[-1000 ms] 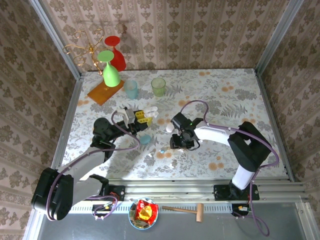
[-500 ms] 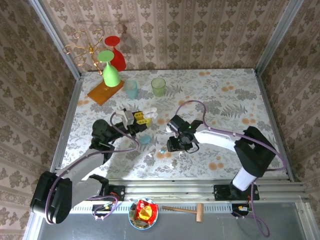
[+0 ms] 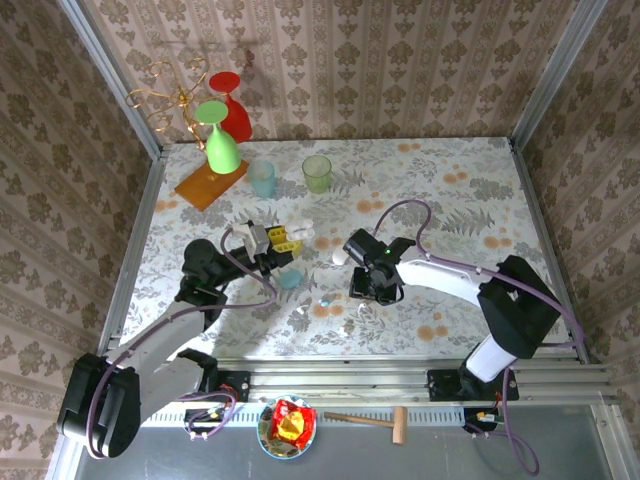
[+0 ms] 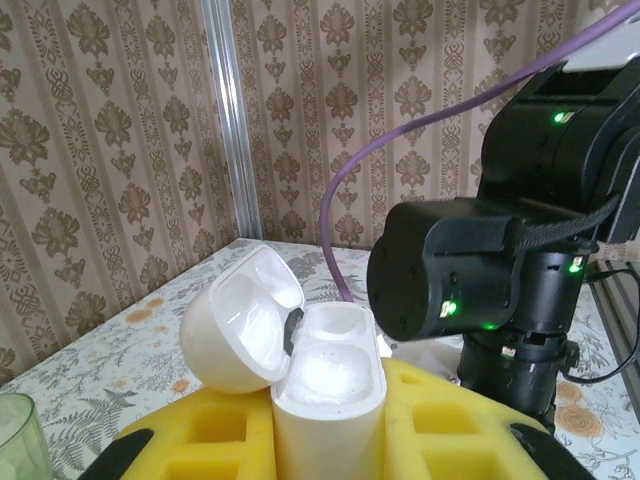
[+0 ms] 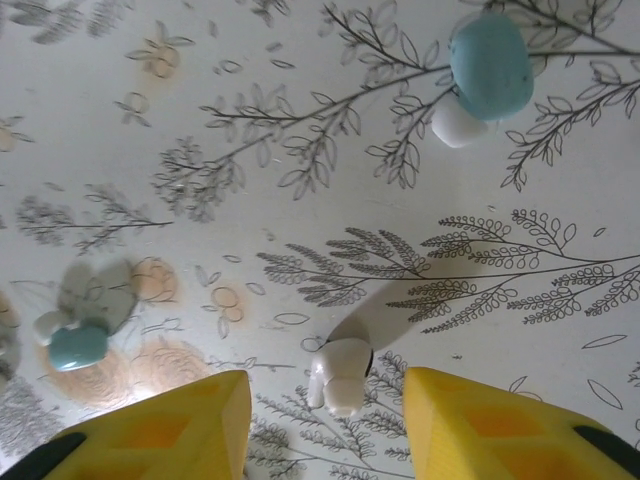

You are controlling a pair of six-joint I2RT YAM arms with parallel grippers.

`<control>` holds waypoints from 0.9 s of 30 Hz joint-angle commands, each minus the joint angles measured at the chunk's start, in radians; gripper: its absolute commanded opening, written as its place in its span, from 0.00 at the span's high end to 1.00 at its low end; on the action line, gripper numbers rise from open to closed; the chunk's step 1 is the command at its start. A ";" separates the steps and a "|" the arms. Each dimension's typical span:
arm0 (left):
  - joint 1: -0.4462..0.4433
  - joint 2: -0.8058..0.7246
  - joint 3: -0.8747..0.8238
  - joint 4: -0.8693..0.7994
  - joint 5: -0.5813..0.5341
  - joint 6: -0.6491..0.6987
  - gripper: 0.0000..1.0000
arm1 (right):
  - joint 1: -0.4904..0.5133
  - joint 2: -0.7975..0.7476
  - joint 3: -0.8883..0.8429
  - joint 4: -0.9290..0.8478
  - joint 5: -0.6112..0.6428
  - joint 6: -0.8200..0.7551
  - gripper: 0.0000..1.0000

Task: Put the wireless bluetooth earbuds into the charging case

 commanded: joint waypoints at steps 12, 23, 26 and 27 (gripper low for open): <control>0.006 -0.009 -0.013 0.004 -0.002 0.018 1.00 | -0.022 0.119 0.027 0.009 -0.099 0.021 0.68; 0.005 -0.011 -0.012 0.003 -0.005 0.013 1.00 | -0.033 0.134 0.023 0.017 -0.093 0.013 0.78; 0.005 -0.009 -0.012 0.000 -0.004 0.015 1.00 | -0.038 0.110 0.024 0.002 -0.065 -0.002 0.78; 0.005 -0.007 -0.010 0.000 -0.003 0.014 1.00 | -0.041 0.098 0.020 0.002 -0.053 -0.012 0.78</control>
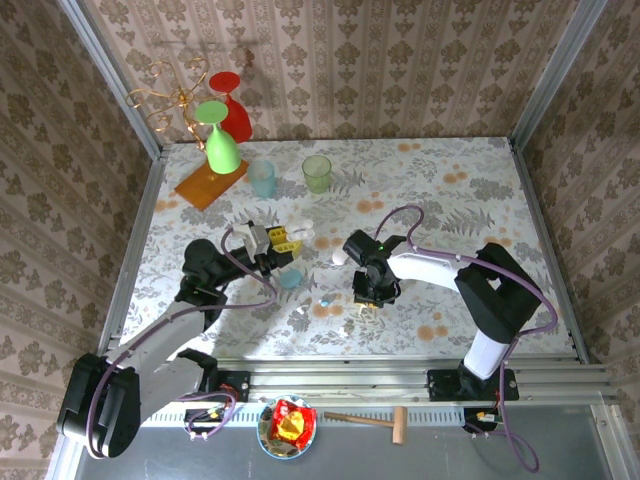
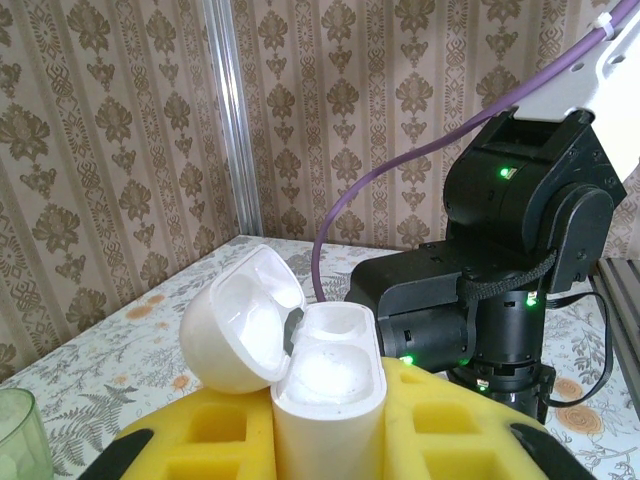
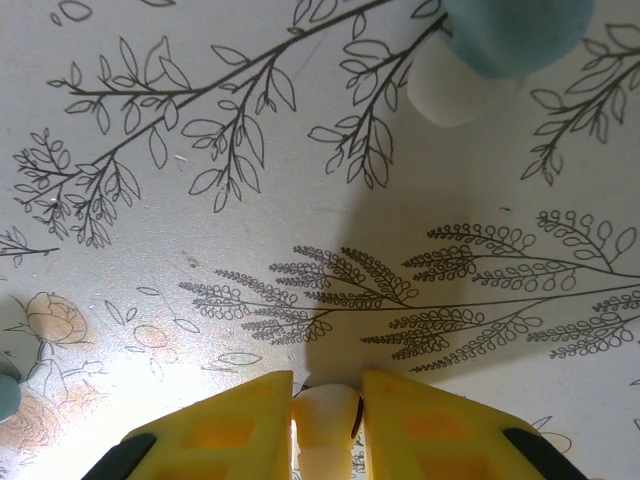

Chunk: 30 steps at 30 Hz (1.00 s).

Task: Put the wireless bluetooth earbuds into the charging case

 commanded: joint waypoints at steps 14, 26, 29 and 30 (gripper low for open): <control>-0.001 0.026 0.005 0.030 0.003 0.014 1.00 | -0.009 -0.268 -0.082 0.178 0.248 -0.292 0.79; -0.006 0.047 0.023 0.031 0.014 0.006 1.00 | -0.026 -0.415 -0.248 0.335 0.271 -0.428 0.78; -0.010 0.047 0.024 0.029 0.013 0.007 1.00 | -0.064 -0.345 -0.223 0.212 0.275 -0.306 0.81; -0.012 0.047 0.024 0.029 0.011 0.007 1.00 | -0.070 -0.337 -0.222 0.177 0.277 -0.267 0.81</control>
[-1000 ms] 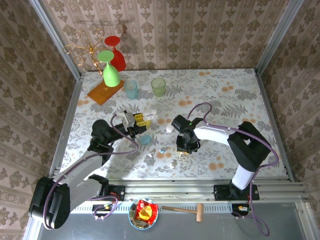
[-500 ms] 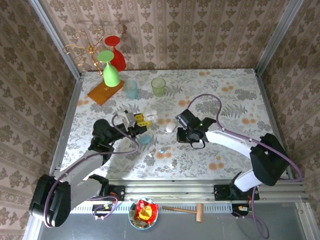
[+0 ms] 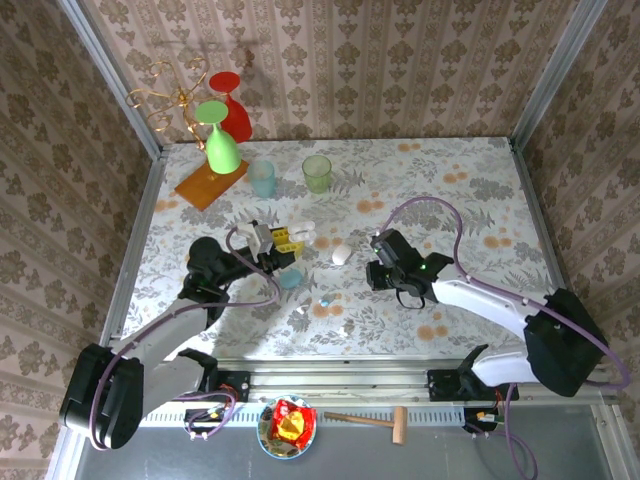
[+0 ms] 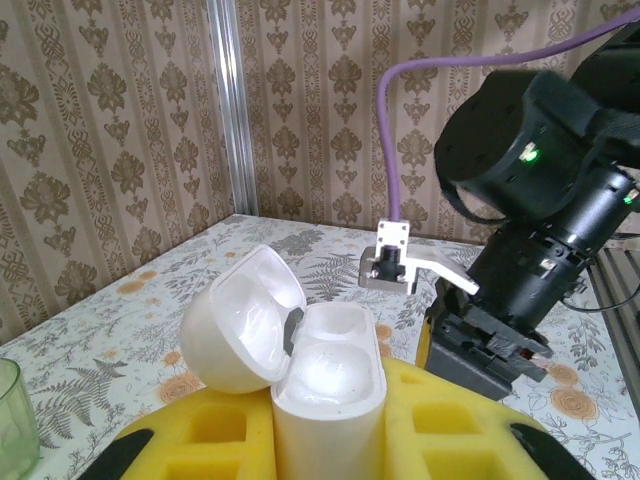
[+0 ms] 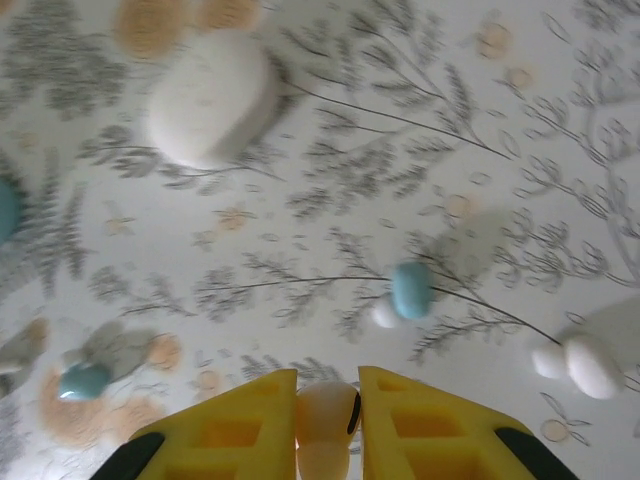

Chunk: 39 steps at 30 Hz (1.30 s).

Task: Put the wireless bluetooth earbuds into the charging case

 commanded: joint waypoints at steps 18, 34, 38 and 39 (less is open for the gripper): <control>-0.011 0.028 0.041 0.027 0.014 0.016 1.00 | -0.034 0.151 -0.031 -0.125 -0.197 0.393 0.53; -0.043 0.039 0.052 0.028 0.009 0.018 1.00 | -0.050 -0.027 -0.072 -0.182 -0.241 0.229 0.52; -0.046 0.039 0.053 0.028 0.005 0.021 1.00 | -0.081 -0.045 -0.086 -0.195 -0.203 0.117 0.54; -0.048 0.039 0.053 0.028 0.004 0.021 1.00 | -0.092 -0.040 -0.089 -0.174 -0.212 0.106 0.55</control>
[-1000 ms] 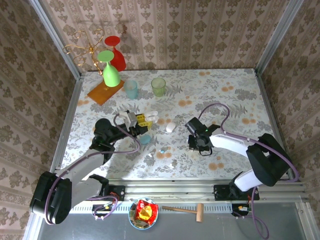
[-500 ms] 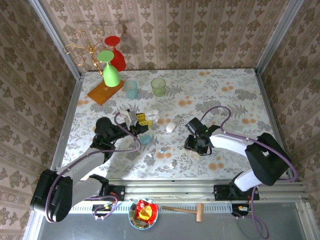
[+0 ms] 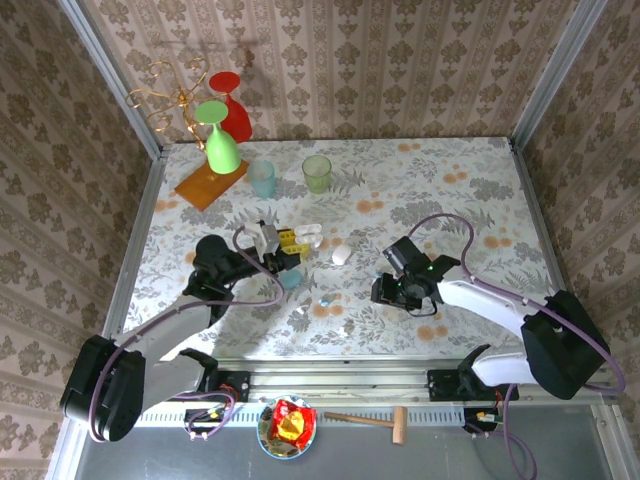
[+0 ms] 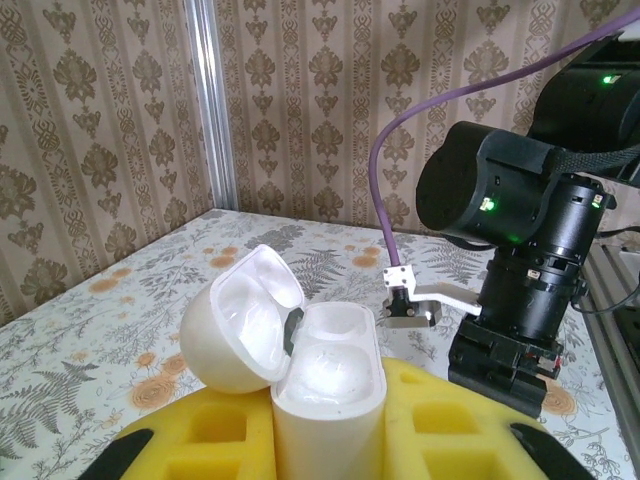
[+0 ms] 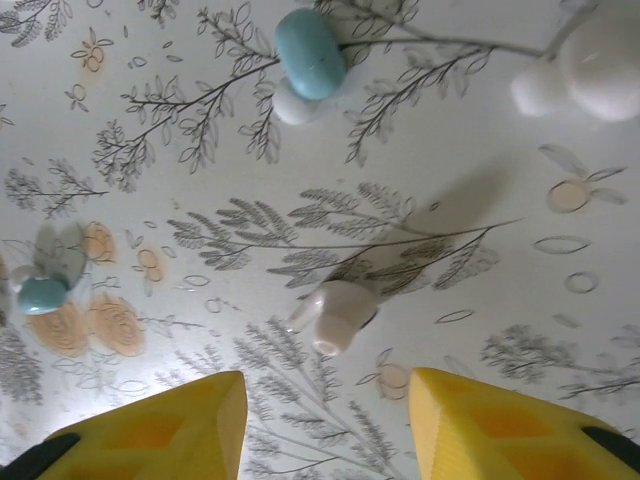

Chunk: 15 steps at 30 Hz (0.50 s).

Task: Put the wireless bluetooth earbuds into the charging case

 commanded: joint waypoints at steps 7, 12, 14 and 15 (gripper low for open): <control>-0.012 -0.010 0.034 0.005 -0.002 0.030 1.00 | -0.037 0.092 0.038 0.010 -0.004 -0.123 0.60; -0.010 -0.033 0.017 0.000 -0.025 0.036 1.00 | -0.037 0.151 0.051 0.018 -0.008 -0.083 0.62; -0.010 -0.037 0.012 -0.002 -0.030 0.037 1.00 | -0.036 0.173 0.052 0.028 -0.022 -0.077 0.63; -0.010 -0.038 0.011 -0.003 -0.028 0.037 1.00 | -0.033 0.182 0.054 0.037 -0.032 -0.076 0.63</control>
